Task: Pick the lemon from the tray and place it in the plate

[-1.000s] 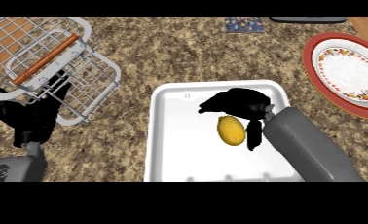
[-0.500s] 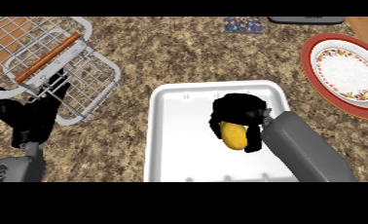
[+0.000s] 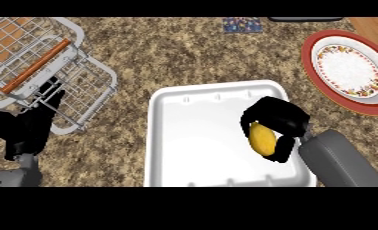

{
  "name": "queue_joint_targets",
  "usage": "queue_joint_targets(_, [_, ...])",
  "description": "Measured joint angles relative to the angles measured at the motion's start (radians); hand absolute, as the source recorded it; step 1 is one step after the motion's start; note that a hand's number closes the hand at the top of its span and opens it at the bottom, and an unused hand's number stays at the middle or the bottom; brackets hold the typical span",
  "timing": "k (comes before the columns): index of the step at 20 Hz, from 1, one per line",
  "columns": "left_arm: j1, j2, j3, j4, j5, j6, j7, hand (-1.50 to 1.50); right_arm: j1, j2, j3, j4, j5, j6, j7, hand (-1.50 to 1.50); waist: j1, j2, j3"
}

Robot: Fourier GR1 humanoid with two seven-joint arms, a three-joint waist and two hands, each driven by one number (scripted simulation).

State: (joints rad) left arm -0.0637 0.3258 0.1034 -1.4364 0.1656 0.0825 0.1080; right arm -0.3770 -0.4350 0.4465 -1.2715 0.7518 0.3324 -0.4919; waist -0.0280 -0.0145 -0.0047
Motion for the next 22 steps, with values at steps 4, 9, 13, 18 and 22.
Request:
queue_joint_targets(4, [0.022,0.001,0.012,-0.010,0.002,0.003,-0.002,0.00,0.088,-0.069,-0.119,-0.117,-0.044,-0.072,0.029,1.50,-0.020,-0.003,0.003])
queue_joint_targets(9, [0.046,0.004,0.027,-0.023,0.012,0.002,-0.001,0.00,0.160,-0.081,-0.302,-0.266,-0.128,-0.205,0.058,1.50,-0.041,-0.006,0.003])
queue_joint_targets(13, [0.032,0.004,0.021,-0.019,0.013,-0.009,-0.001,0.00,0.202,-0.080,-0.438,-0.361,-0.179,-0.278,0.126,1.50,-0.027,-0.001,0.002])
queue_joint_targets(18, [-0.001,-0.010,0.007,-0.007,-0.009,0.004,0.006,0.00,0.216,-0.087,-0.580,-0.383,-0.280,-0.261,0.211,1.50,0.002,0.006,0.003])
queue_joint_targets(22, [-0.021,-0.016,-0.001,0.001,-0.015,-0.002,0.011,0.00,0.186,-0.105,-0.671,-0.301,-0.351,-0.234,0.231,1.50,0.020,0.010,0.002])
